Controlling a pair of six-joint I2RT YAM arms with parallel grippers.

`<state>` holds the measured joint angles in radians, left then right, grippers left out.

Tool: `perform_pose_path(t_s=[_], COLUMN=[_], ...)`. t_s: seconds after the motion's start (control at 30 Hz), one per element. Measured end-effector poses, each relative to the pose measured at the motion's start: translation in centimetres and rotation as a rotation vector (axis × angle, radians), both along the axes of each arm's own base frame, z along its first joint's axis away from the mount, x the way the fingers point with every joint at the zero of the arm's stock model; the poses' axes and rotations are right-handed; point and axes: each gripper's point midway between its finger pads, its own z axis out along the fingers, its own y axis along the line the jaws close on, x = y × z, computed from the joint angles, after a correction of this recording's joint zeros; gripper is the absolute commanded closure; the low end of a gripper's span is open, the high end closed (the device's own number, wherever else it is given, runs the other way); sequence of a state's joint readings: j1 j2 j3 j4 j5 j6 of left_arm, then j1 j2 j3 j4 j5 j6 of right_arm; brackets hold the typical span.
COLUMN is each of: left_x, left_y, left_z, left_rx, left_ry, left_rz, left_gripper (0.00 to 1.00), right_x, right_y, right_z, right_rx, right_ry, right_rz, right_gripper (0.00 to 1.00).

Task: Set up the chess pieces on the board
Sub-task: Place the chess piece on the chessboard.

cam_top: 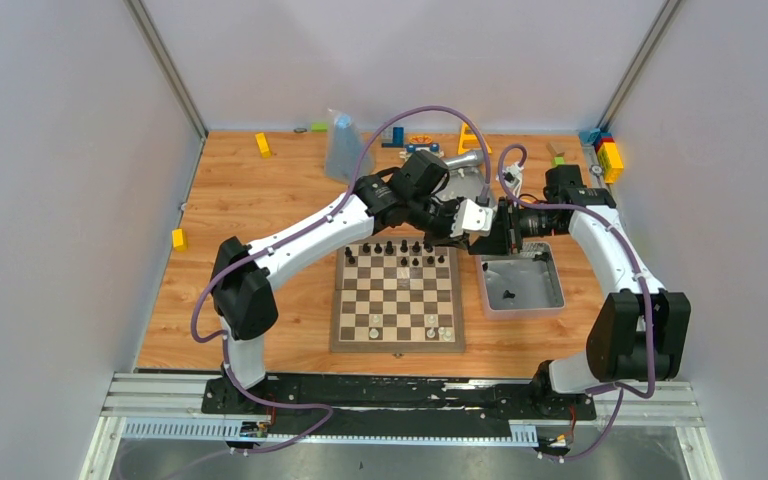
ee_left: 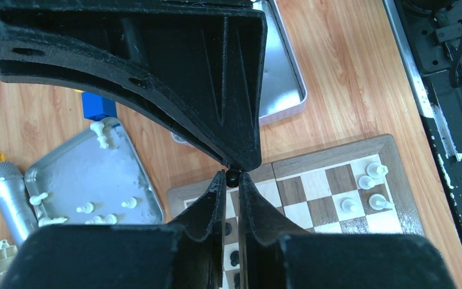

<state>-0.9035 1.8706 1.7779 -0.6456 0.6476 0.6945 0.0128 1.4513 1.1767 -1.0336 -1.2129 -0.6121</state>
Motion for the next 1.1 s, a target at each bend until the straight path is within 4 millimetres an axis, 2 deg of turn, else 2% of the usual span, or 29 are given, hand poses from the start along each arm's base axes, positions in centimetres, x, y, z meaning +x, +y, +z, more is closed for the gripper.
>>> perform_pose_path(t_s=[0.13,0.4,0.53,0.67,0.83,1.1], left_x=[-0.1,-0.1,0.2,0.8,2.2,3.4], left_y=[0.0,0.1,0.3,0.8,2.5,8.5], left_z=[-0.1,-0.3,-0.7,-1.2,-2.3,-6.5], left_rx=[0.004,0.016,0.037,0.063,0.119,0.325], left_ry=[0.003,0.000,-0.015,-0.024,-0.025,-0.024], left_rz=[-0.001,0.007,0.027,0.057,0.120,0.253], left_gripper=[1.00,1.00,1.00,1.00,1.00,1.00], right_x=[0.0,0.0,0.1,0.1,-0.4,-0.3], right_y=[0.0,0.0,-0.2,-0.4,-1.5,-3.4], right_z=[-0.1,-0.3,-0.5,-1.0,-2.2,-2.7], right_rx=[-0.002,-0.014,-0.032,-0.054,-0.095,-0.142], right_ry=[0.004,0.009,0.012,0.013,0.029,0.010], right_rz=[0.000,-0.002,-0.009,-0.018,-0.055,-0.124], right_gripper=[0.90,0.60,0.50,0.45,0.44,0.44])
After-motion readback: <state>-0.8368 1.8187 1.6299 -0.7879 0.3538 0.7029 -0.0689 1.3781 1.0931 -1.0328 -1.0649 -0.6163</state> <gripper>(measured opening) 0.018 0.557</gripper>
